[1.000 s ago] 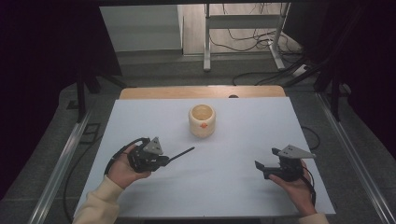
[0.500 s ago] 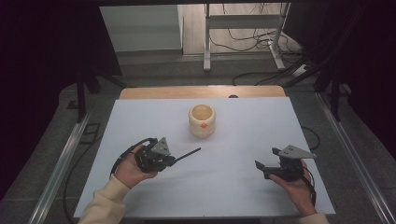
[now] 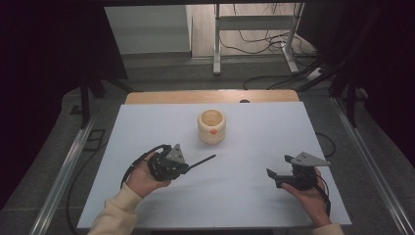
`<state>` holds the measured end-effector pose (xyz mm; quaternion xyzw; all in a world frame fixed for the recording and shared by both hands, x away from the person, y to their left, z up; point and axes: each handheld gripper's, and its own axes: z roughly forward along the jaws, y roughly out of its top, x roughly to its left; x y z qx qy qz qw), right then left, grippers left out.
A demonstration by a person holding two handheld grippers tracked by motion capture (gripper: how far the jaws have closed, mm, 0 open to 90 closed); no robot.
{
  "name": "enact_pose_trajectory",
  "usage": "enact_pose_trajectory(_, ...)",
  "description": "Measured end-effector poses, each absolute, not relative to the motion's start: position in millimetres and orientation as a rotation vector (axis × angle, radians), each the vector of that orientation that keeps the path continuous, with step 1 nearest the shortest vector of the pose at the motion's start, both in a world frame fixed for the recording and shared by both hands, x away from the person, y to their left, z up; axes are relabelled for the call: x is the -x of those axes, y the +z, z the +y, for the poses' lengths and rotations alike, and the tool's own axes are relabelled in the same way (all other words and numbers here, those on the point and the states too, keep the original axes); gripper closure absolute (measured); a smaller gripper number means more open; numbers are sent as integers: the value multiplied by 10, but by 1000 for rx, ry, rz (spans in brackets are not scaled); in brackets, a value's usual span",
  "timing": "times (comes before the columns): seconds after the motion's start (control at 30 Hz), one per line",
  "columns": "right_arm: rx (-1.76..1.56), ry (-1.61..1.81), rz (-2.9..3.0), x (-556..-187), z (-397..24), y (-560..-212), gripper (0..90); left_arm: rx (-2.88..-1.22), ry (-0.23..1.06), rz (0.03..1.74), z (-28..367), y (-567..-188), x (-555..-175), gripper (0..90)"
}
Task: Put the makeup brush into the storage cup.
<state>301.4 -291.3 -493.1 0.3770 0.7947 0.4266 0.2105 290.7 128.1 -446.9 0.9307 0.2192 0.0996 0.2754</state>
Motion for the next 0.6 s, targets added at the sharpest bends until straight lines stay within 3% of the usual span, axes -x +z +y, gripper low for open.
enact_pose_trajectory(0.6, -1051, 1185, 2208, -3015, -2886, -4926, 137, -2482, 258, 588, 1122, -4442, -2896, 835)
